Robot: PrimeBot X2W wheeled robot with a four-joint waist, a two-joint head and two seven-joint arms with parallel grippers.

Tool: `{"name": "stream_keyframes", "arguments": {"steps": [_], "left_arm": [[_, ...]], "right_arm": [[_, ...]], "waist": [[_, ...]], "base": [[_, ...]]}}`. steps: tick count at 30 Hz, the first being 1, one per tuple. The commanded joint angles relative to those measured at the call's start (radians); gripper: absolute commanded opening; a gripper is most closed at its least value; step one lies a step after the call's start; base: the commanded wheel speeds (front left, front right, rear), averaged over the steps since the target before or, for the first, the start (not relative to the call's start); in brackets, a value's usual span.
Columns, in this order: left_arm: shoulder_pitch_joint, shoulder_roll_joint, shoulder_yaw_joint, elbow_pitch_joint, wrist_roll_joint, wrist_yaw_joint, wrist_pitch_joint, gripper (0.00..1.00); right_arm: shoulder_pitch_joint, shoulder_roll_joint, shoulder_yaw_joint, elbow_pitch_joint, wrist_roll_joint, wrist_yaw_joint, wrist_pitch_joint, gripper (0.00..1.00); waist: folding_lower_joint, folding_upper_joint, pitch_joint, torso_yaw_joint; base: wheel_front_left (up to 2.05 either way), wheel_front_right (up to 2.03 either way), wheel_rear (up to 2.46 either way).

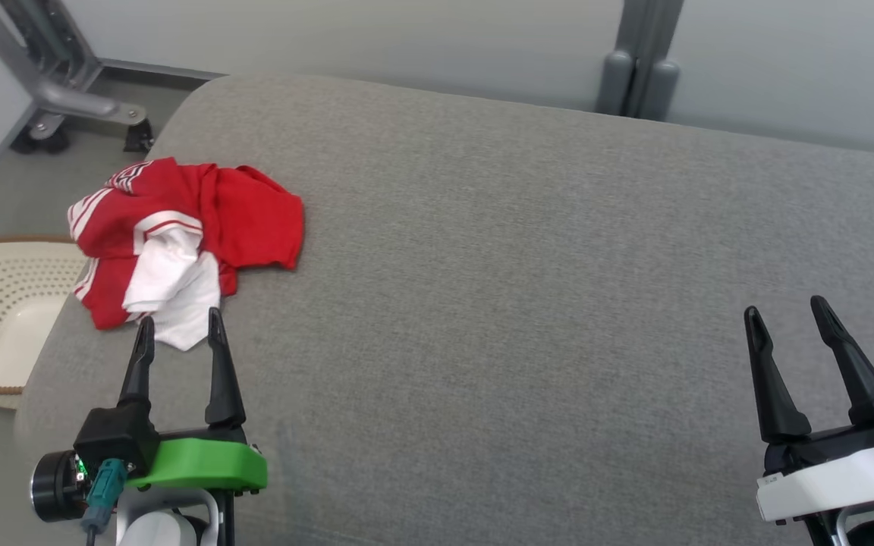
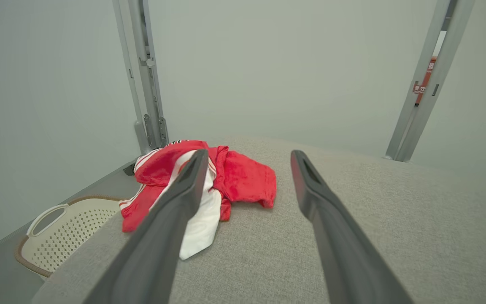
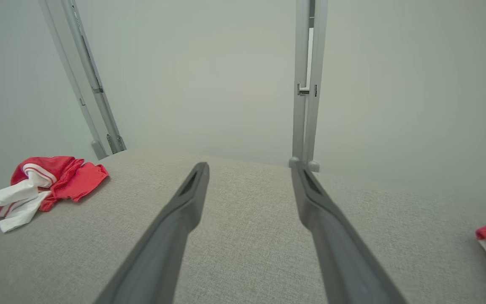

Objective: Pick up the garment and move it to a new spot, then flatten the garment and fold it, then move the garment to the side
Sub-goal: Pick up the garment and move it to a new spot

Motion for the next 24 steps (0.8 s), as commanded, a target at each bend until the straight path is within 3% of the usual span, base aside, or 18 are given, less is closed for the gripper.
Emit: {"name": "stream_keyframes", "arguments": {"steps": [1,8,14,18,24], "left_arm": [[0.010,-0.004,0.007,-0.006,0.009,-0.004,-0.003,1.00],[-0.006,-0.022,0.046,-0.006,0.013,-0.018,-0.003,1.00],[-0.158,-0.038,0.072,0.080,-0.014,-0.054,-0.002,1.00],[-0.310,-0.052,0.090,0.234,-0.054,-0.085,-0.002,1.00],[-0.539,-0.032,0.110,0.600,-0.096,-0.156,-0.002,1.00]], "right_arm": [[-0.001,-0.004,-0.002,-0.007,-0.010,-0.001,0.004,1.00],[-0.016,-0.015,-0.003,-0.032,-0.010,-0.001,0.025,1.00],[-0.063,-0.058,-0.014,-0.104,-0.015,-0.001,0.073,1.00],[-0.099,-0.090,-0.025,-0.152,-0.014,-0.001,0.107,1.00],[-0.144,-0.120,-0.043,-0.180,-0.001,-0.001,0.121,1.00]], "waist": [[0.0000,0.0000,0.005,0.074],[0.0000,0.0000,0.040,0.093],[0.0000,0.0000,0.186,0.070],[0.0000,0.0000,0.302,0.044],[0.0000,0.0000,0.422,0.004]], "base": [[0.00,0.00,0.00],[0.00,0.00,0.00],[0.00,0.00,0.00],[0.00,0.00,0.00],[0.00,0.00,0.00]]}}
